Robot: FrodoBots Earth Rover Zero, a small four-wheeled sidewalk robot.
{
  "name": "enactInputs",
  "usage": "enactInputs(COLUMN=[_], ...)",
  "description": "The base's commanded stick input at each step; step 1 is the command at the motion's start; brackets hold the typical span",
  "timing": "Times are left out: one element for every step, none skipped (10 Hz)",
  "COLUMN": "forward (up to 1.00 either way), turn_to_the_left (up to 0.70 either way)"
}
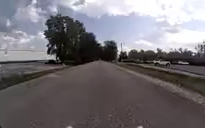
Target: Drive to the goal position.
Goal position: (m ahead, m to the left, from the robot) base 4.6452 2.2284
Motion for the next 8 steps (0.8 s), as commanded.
enactInputs(forward=[0.7, 0.7, 0.7, 0.7, 0.7, 0.7, 0.7, 0.7], turn_to_the_left=[0.0, 0.0, 0.0, 0.0, 0.0, 0.0, 0.0, 0.0])
